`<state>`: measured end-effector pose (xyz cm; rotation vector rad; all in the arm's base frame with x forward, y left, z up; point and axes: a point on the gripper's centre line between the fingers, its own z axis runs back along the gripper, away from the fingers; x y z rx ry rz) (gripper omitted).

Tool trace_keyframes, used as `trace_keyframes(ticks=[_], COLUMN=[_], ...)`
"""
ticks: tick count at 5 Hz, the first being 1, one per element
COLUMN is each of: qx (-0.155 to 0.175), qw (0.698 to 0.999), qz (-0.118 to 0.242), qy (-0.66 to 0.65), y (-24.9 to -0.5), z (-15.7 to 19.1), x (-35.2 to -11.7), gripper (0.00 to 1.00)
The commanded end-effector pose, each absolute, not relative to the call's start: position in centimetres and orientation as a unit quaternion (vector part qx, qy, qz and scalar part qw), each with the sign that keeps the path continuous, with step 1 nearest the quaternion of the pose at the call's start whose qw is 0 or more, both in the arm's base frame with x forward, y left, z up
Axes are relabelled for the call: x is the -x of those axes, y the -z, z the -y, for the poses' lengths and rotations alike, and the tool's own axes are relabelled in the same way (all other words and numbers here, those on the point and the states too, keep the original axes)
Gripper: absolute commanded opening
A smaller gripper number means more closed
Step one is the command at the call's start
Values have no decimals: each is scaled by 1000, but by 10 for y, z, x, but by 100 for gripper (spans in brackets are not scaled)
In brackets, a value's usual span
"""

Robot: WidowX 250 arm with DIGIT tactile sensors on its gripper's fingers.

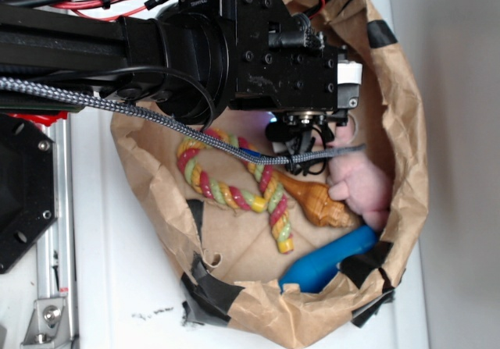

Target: Grab the white paper.

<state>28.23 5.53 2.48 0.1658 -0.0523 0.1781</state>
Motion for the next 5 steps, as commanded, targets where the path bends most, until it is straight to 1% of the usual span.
trace_keyframes(ticks=[1, 2, 3, 4, 5], qx=[-69, -34, 2, 7, 2], qw=[993, 995, 996, 998, 999], qz=[70, 88, 83, 57, 45], qy=[-64, -20, 9, 17, -6], y=[-83, -124, -153, -163, -163], z=[-45, -11, 5, 7, 0], x=[-282, -261, -241, -237, -242], gripper=[0, 0, 0, 0, 0])
